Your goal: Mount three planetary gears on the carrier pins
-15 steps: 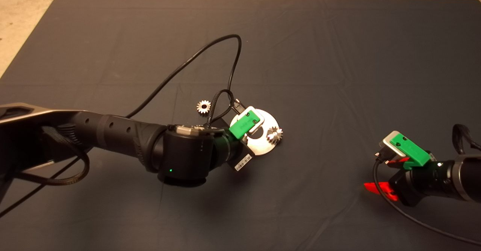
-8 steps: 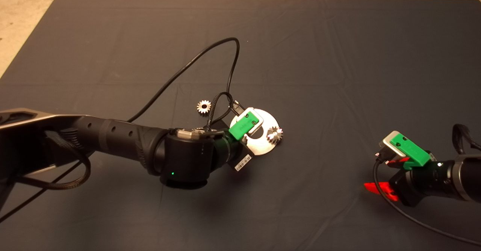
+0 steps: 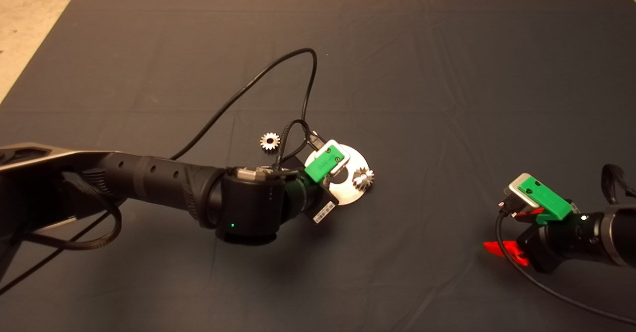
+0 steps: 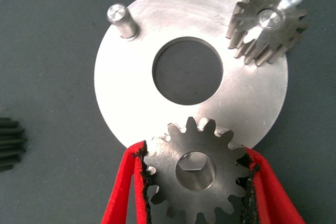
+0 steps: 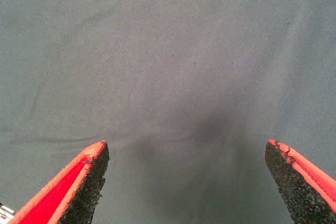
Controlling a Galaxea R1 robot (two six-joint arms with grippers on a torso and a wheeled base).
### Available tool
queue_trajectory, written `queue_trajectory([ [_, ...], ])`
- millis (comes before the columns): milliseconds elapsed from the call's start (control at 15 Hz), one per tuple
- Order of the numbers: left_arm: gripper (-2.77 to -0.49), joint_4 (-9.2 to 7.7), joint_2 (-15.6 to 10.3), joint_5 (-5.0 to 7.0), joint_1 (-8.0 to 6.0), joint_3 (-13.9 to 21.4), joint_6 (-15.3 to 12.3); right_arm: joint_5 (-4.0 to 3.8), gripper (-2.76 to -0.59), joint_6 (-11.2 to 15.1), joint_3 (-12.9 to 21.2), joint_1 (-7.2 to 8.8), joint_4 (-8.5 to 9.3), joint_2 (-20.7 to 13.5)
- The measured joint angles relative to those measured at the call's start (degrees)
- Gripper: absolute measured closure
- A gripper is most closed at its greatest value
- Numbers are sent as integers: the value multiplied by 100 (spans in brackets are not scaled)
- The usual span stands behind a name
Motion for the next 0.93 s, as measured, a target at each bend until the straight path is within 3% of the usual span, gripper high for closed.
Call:
queue_trajectory([
  [600, -69, 59, 57, -61, 17, -116, 0, 4, -220, -67, 0, 0, 0, -166],
  [800, -69, 61, 57, -61, 28, -122, 33, 137, -220, -117, 0, 2, -2, -247],
  [933, -69, 59, 60, -61, 28, -124, 197, 149, -220, -130, 0, 2, -2, -314],
])
